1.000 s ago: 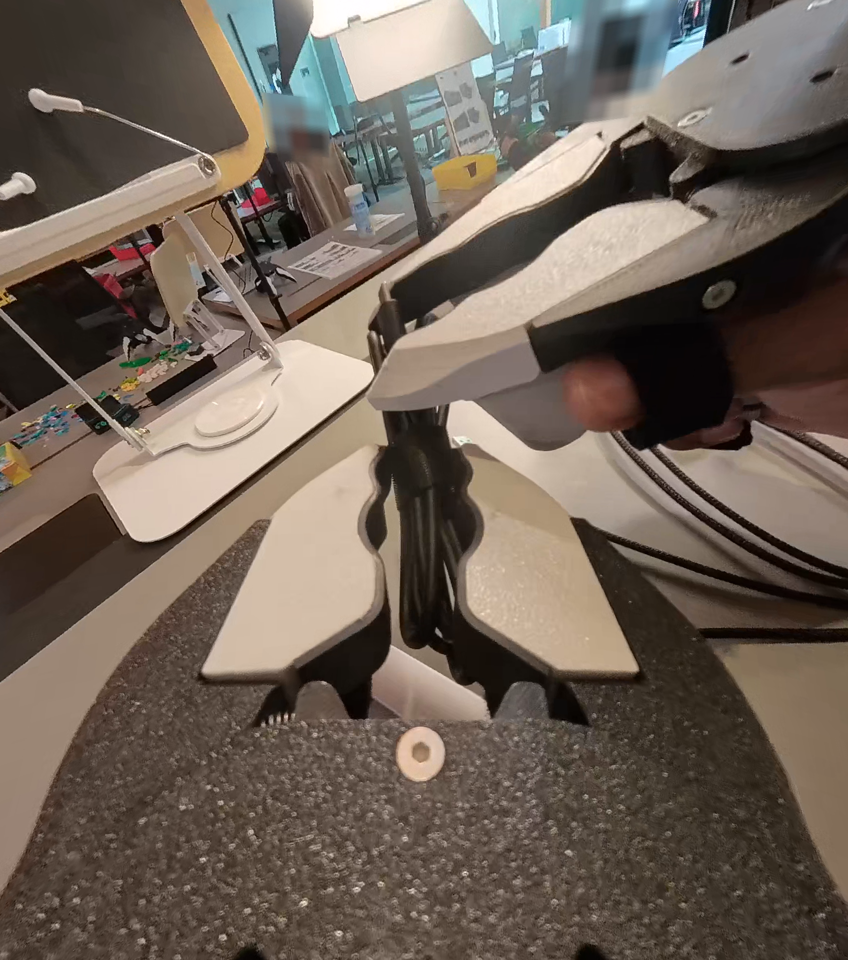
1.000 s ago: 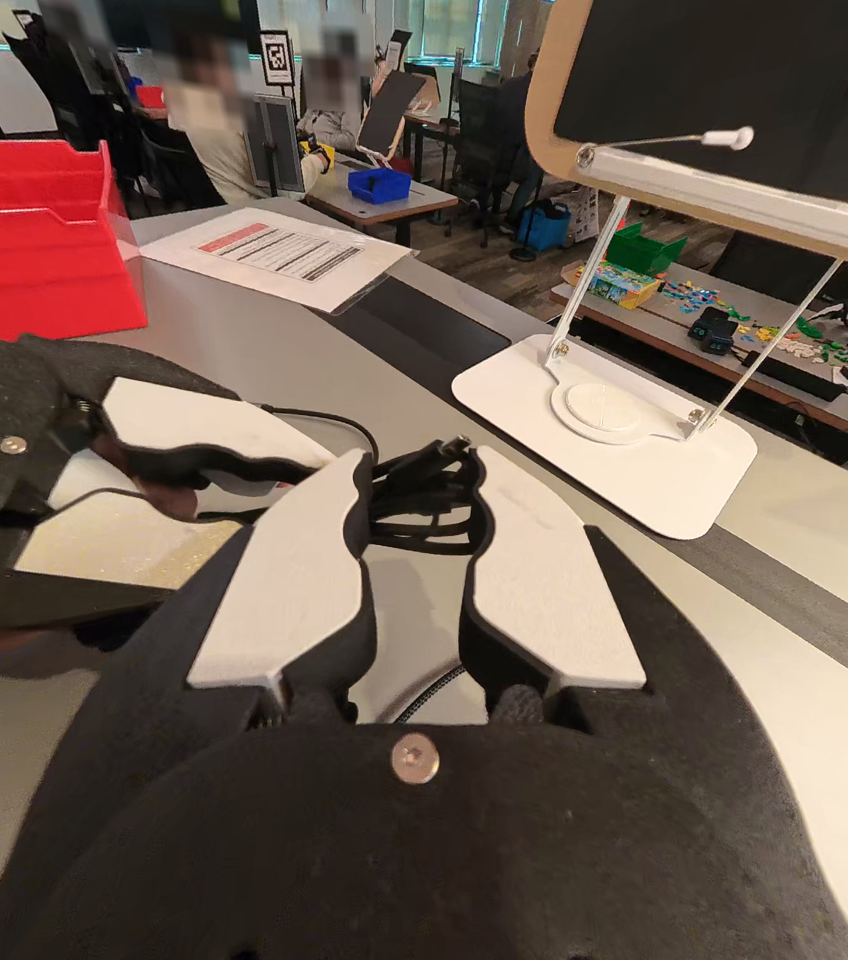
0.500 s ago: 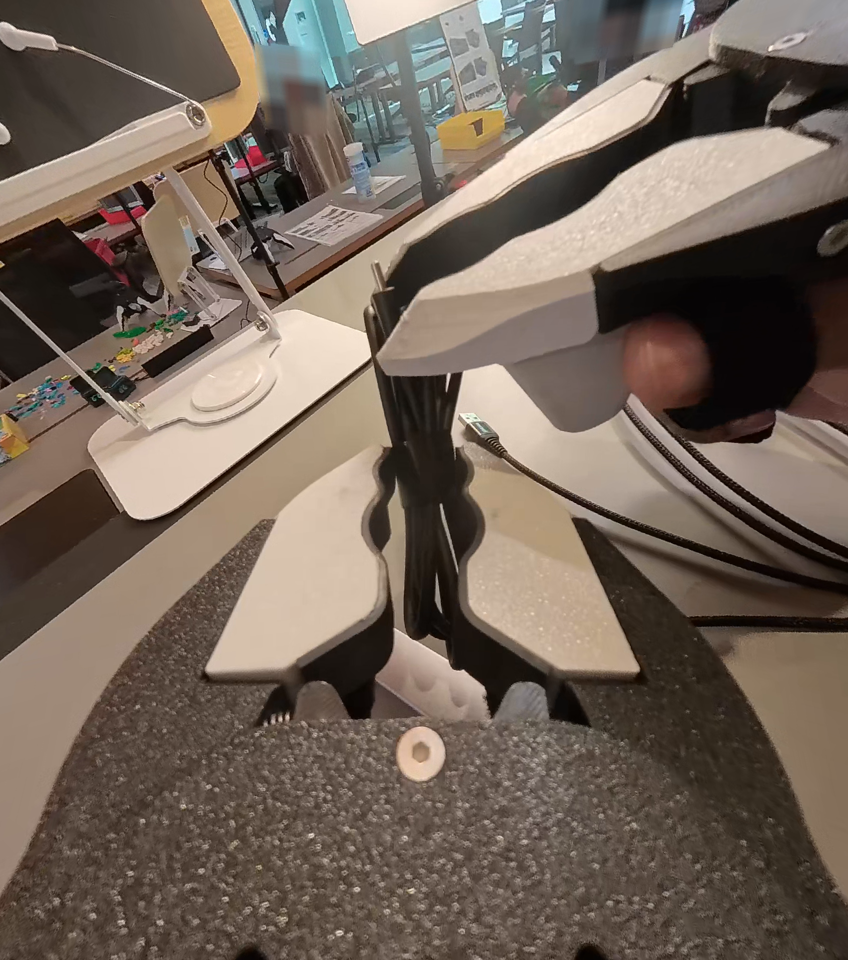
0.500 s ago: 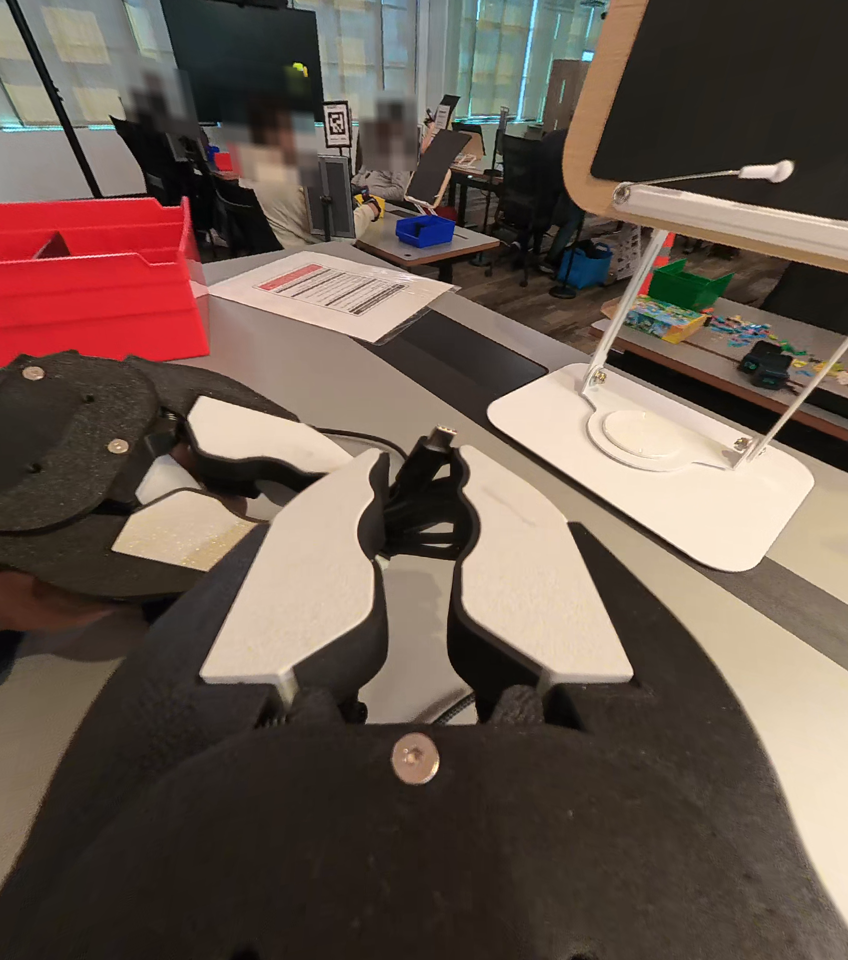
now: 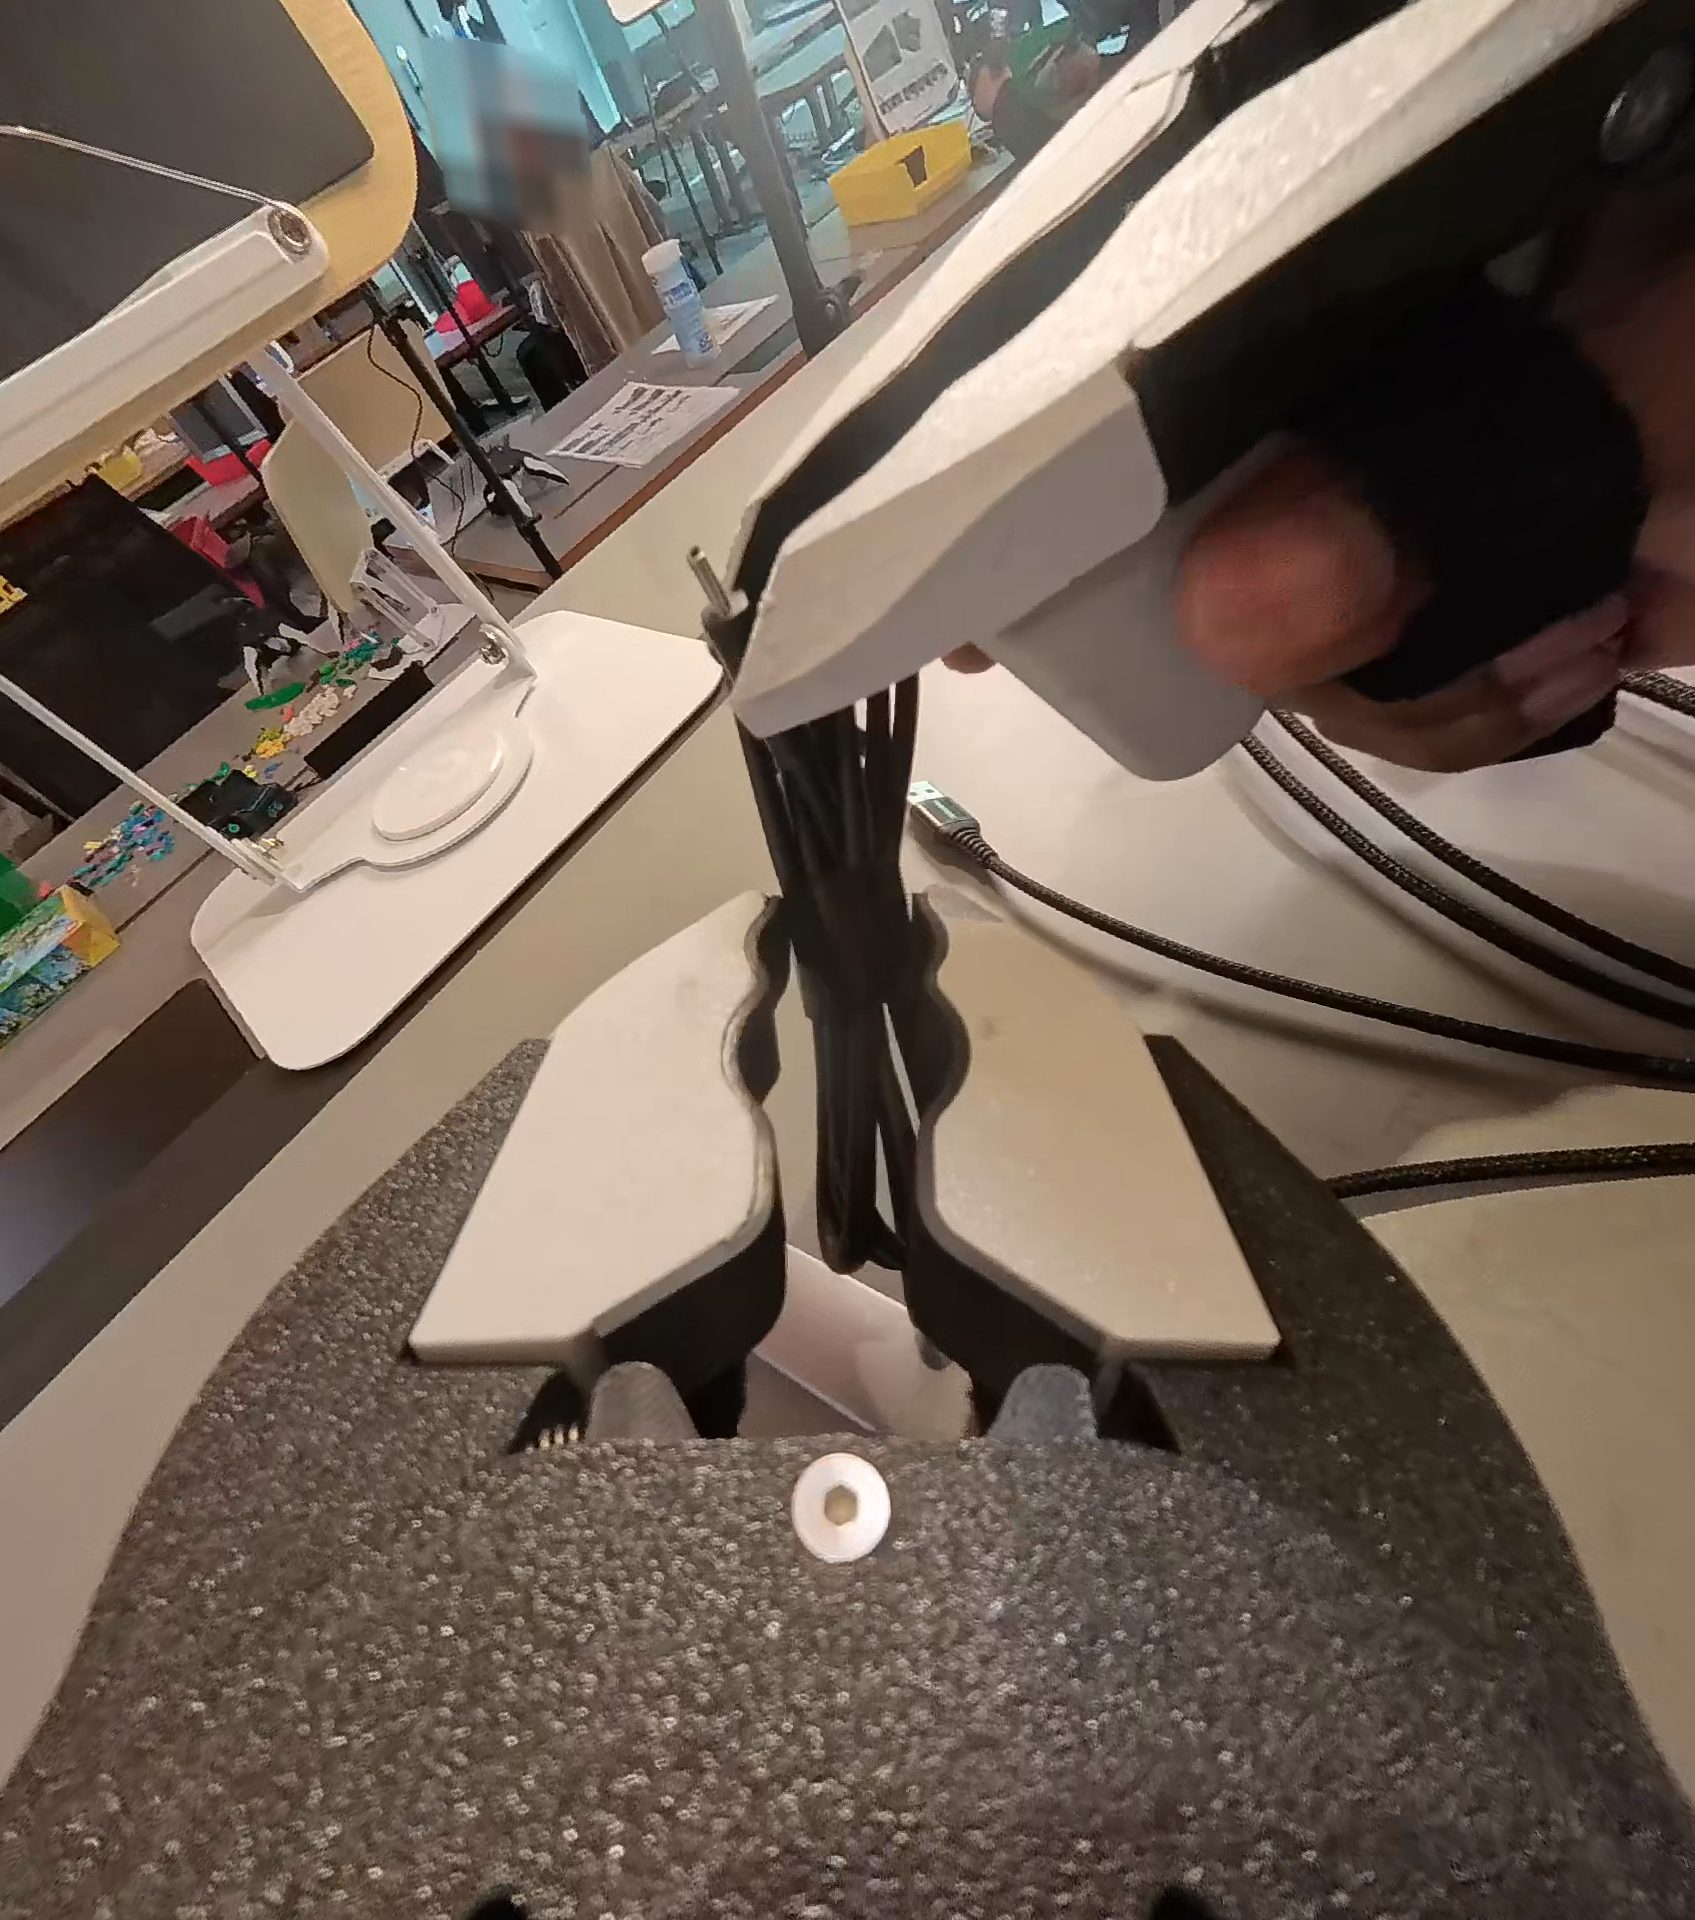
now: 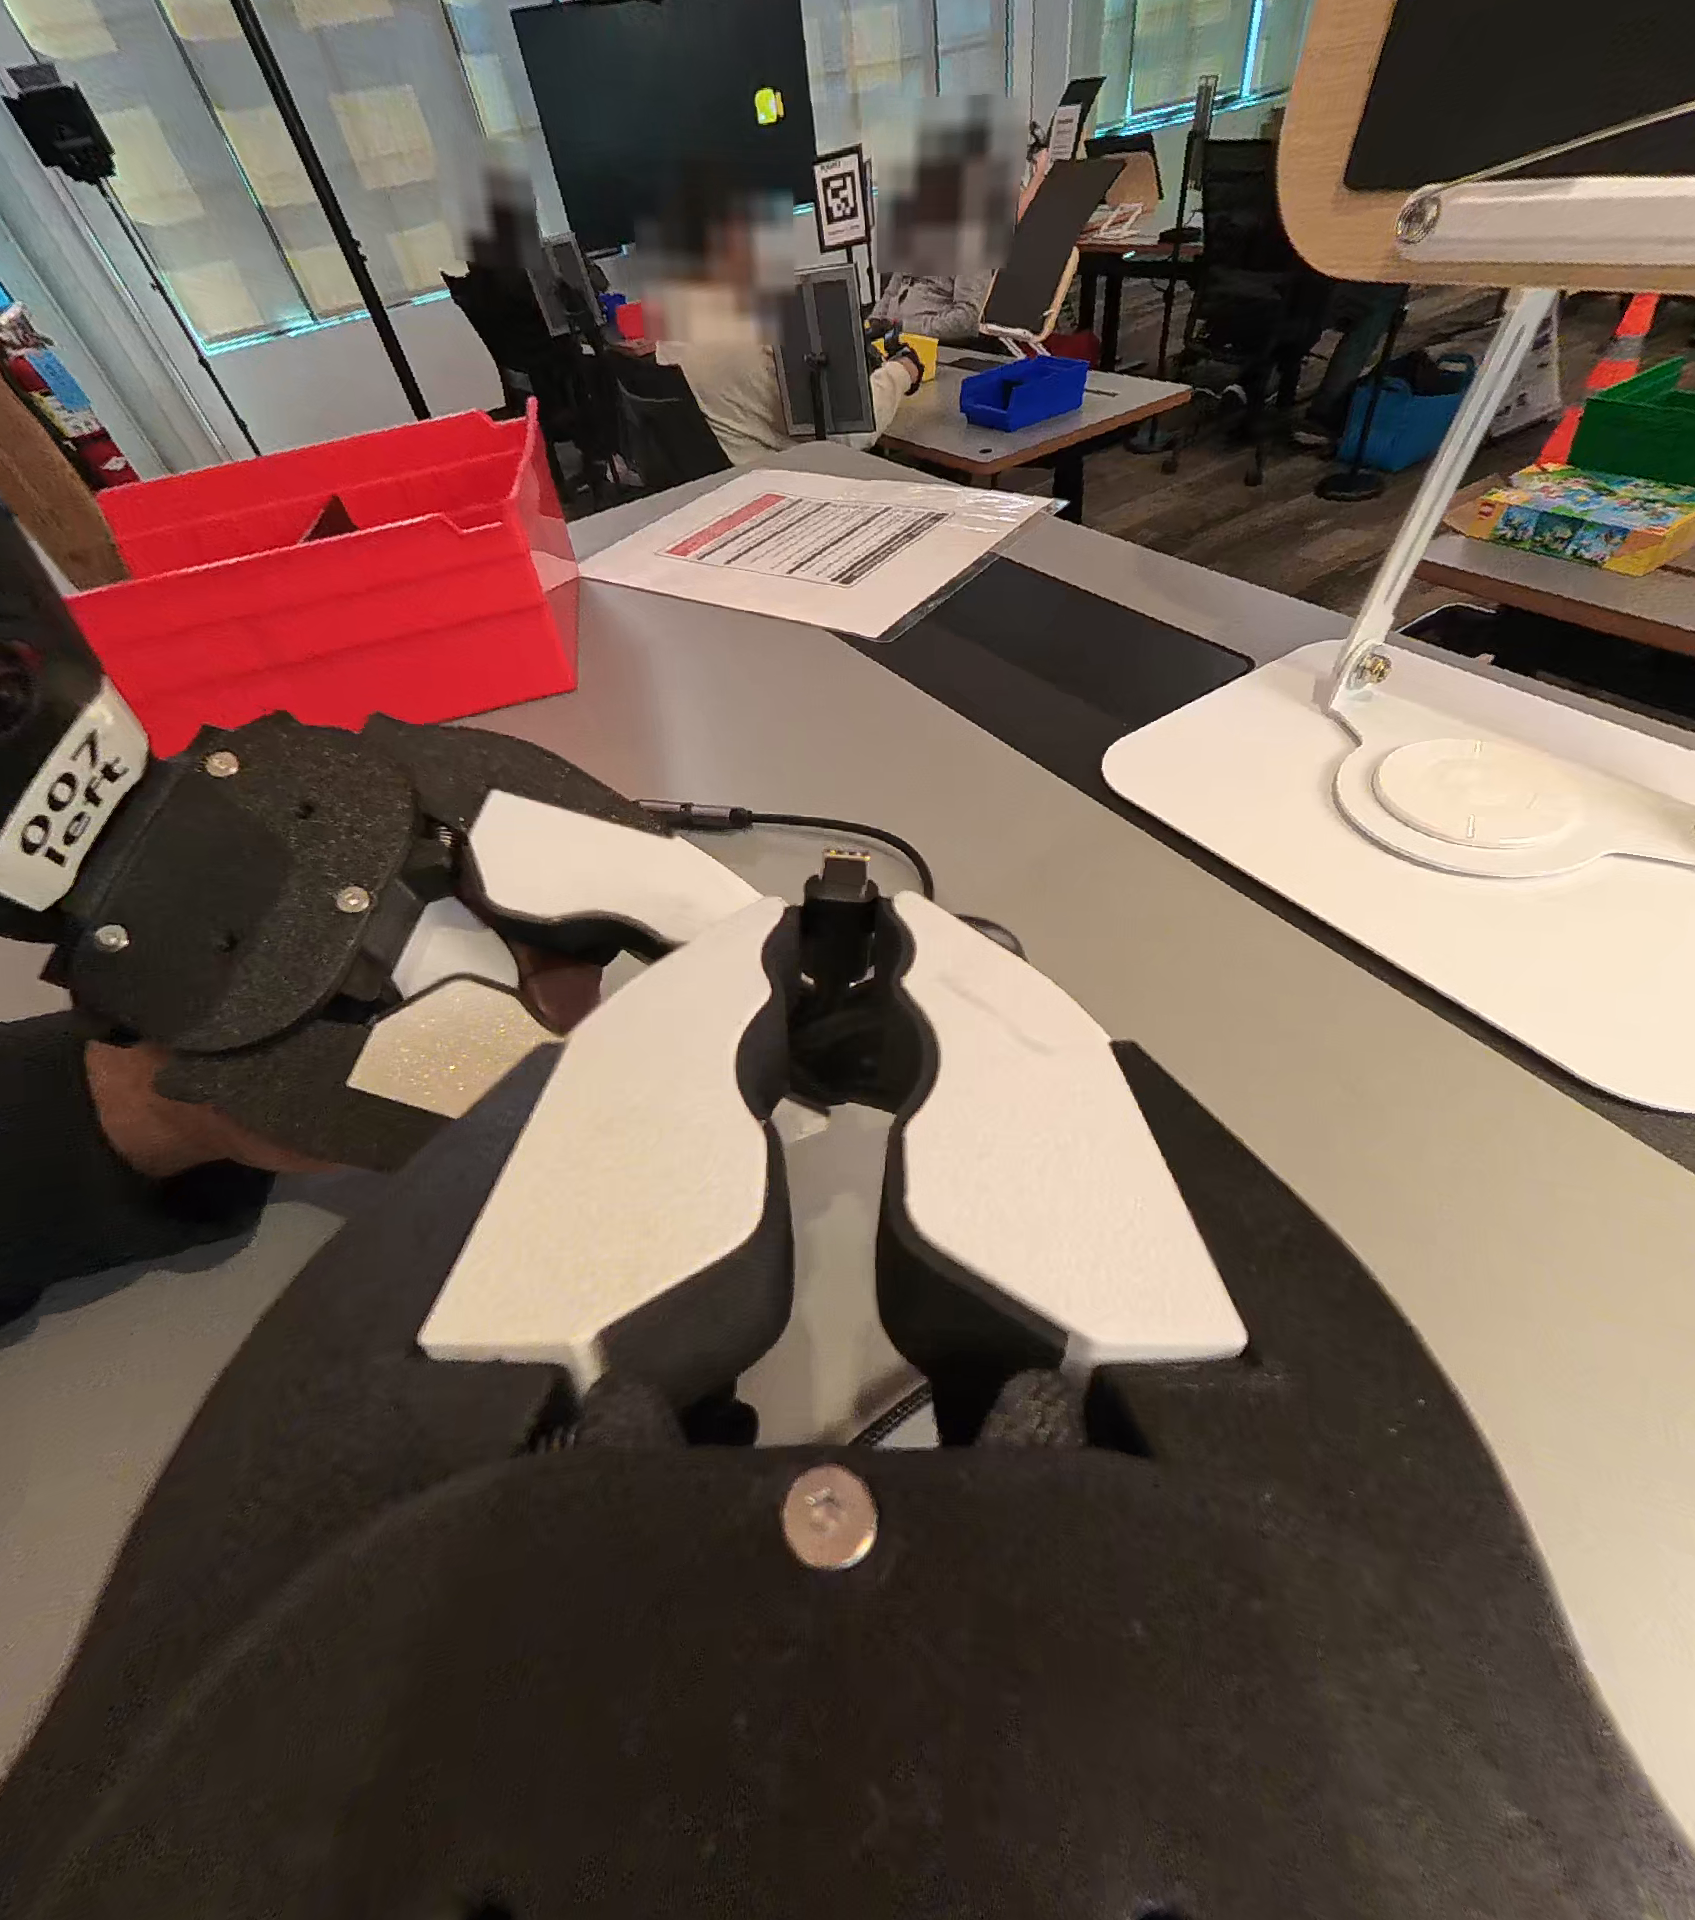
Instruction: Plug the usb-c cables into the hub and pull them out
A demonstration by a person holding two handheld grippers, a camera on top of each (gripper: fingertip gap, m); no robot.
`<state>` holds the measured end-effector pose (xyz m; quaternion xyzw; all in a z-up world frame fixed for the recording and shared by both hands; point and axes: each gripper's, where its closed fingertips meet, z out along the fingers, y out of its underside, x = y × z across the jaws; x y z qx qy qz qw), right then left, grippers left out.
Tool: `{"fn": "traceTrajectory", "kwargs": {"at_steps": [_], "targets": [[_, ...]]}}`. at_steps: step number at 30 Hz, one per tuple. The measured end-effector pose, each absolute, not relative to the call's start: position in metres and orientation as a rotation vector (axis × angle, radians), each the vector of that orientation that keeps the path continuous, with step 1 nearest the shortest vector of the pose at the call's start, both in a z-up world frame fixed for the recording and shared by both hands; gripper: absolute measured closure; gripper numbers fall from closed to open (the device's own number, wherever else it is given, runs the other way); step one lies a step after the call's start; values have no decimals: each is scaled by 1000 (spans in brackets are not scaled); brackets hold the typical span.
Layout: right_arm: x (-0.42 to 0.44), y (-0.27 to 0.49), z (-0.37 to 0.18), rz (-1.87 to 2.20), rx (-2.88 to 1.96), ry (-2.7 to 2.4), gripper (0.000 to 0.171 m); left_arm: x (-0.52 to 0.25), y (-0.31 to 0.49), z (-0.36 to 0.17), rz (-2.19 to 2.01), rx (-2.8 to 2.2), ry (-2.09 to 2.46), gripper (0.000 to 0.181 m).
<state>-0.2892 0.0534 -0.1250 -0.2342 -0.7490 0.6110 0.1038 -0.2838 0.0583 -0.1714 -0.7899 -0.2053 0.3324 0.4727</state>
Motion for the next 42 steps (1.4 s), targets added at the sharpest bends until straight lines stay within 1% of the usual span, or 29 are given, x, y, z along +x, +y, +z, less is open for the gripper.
{"fn": "traceTrajectory", "kwargs": {"at_steps": [5,8,12,14,17,19,22,26,30,34,36,39,41,42], "targets": [[-291,53,-131,1671,-618,-2214,158,-280,60,-176,671,-1929,-496,157],[-294,55,-133,1549,-576,-2197,159,-277,54,-156,635,-1821,-484,157],[-284,45,-125,1575,-516,-2216,159,-274,55,-145,551,-1731,-511,157],[-281,42,-124,1547,-498,-2214,159,-274,56,-145,580,-1727,-500,159],[-280,40,-124,1549,-487,-2209,159,-278,51,-144,630,-1723,-519,171],[-280,39,-122,1592,-509,-2197,159,-279,50,-142,621,-1695,-526,171],[-278,38,-123,1587,-494,-2200,159,-279,51,-142,638,-1700,-529,161],[-277,36,-124,1566,-464,-2194,159,-279,52,-142,681,-1719,-503,157],[-274,35,-126,1584,-428,-2200,158,-280,54,-147,699,-1758,-503,145],[-279,41,-124,1644,-480,-2178,158,-285,46,-143,724,-1728,-549,140],[-280,42,-121,1679,-501,-2169,159,-284,46,-140,671,-1693,-564,139],[-275,38,-119,1703,-478,-2169,158,-280,54,-149,608,-1738,-549,142],[-272,34,-118,1725,-471,-2174,159,-282,55,-161,651,-1827,-544,158],[-272,33,-119,1713,-467,-2173,159,-283,53,-163,683,-1841,-548,159]]}}
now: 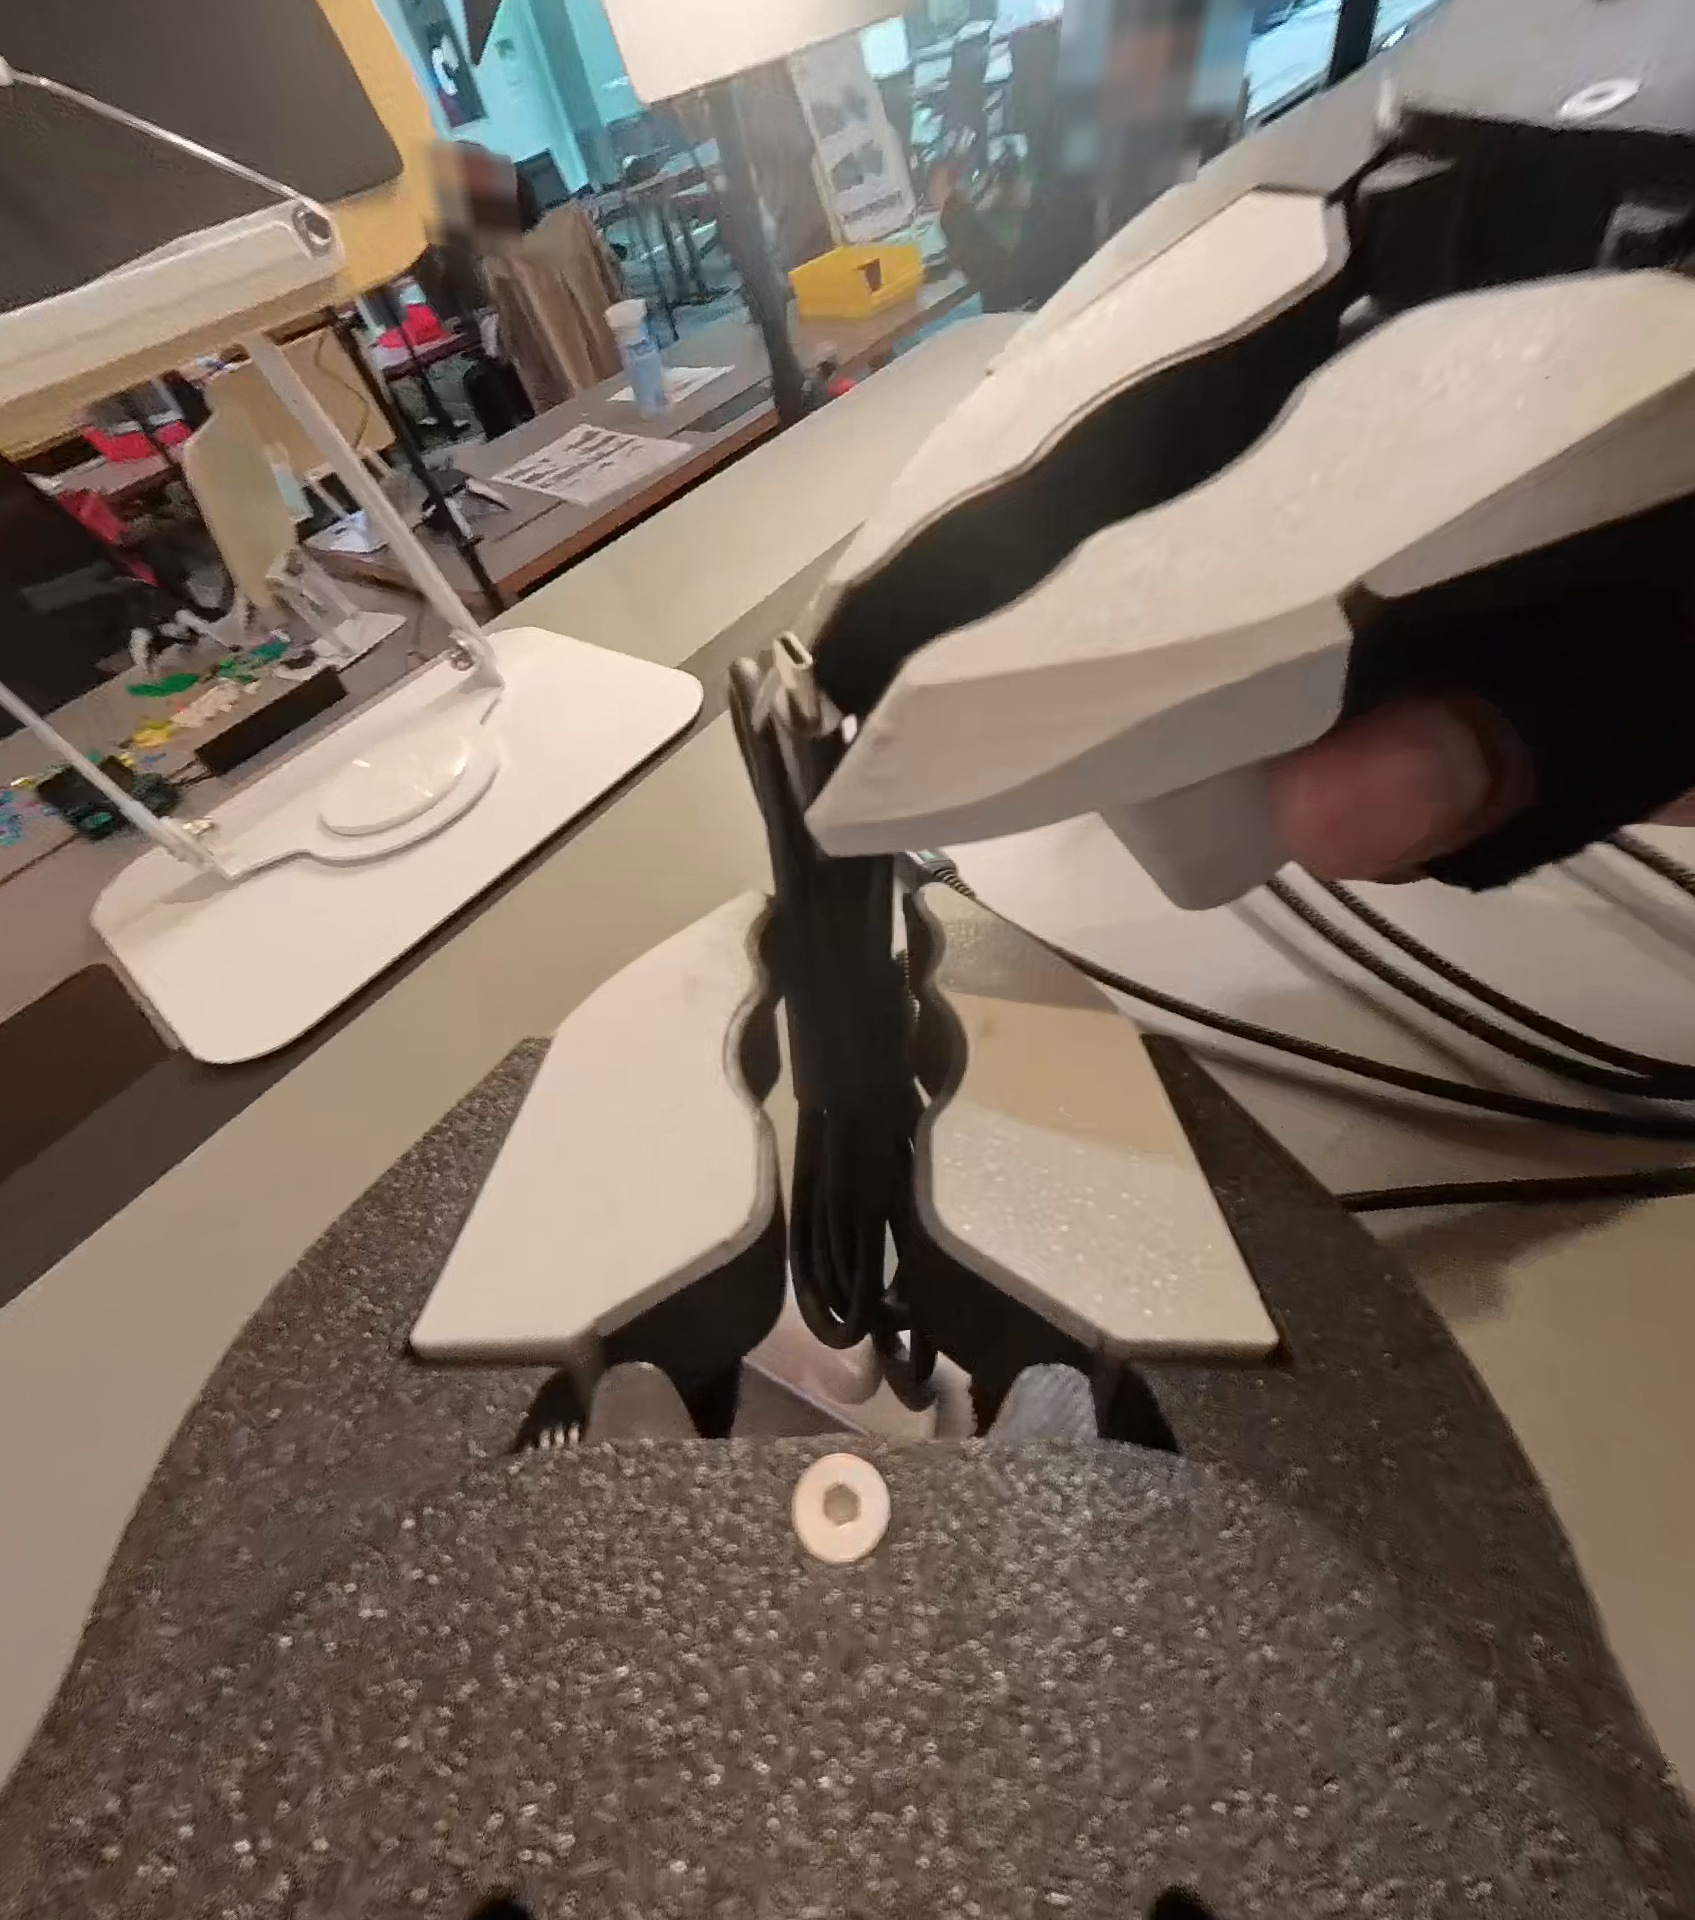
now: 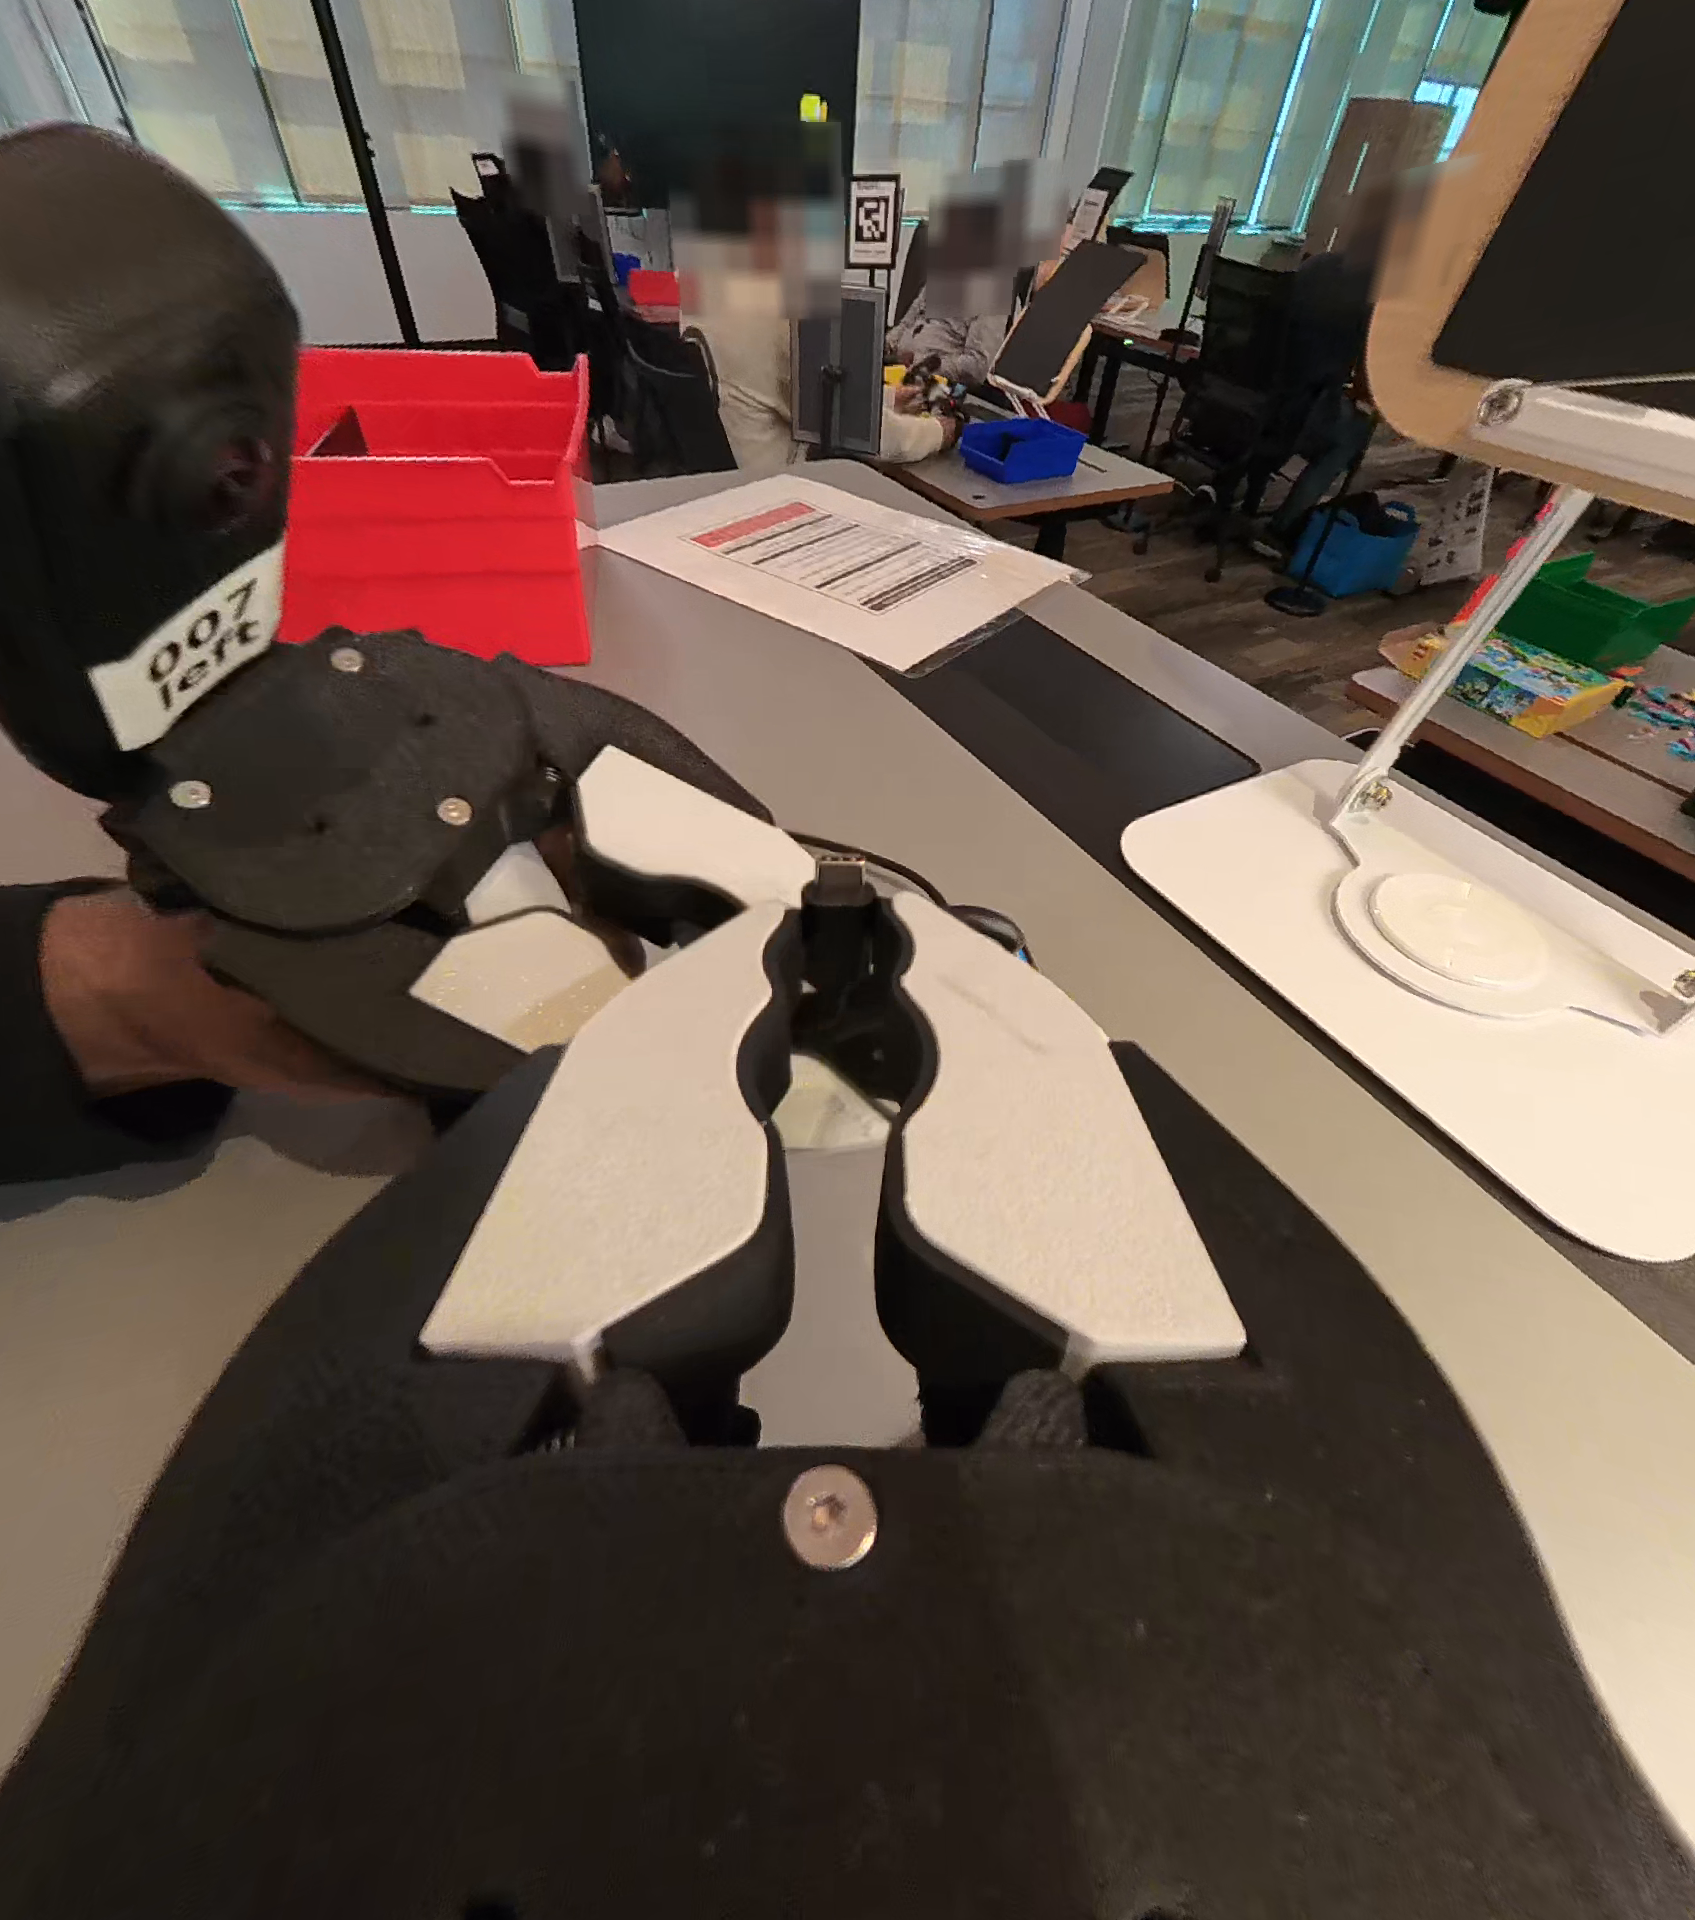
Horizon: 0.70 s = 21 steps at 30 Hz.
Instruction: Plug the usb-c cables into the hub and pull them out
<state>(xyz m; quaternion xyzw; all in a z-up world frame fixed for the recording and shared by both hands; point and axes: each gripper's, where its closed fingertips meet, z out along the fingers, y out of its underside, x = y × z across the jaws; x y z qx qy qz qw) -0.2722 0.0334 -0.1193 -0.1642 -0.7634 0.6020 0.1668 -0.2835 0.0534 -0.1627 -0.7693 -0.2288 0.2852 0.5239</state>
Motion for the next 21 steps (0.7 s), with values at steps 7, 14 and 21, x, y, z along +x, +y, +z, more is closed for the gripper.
{"fn": "traceTrajectory", "kwargs": {"at_steps": [7,14,21], "targets": [[-270,35,-113,1846,-476,-2117,158,-283,50,-154,755,-1827,-519,163],[-270,39,-112,1912,-491,-2120,157,-283,52,-151,793,-1813,-518,163],[-269,36,-119,1873,-493,-2169,152,-283,52,-155,813,-1838,-524,163]]}}
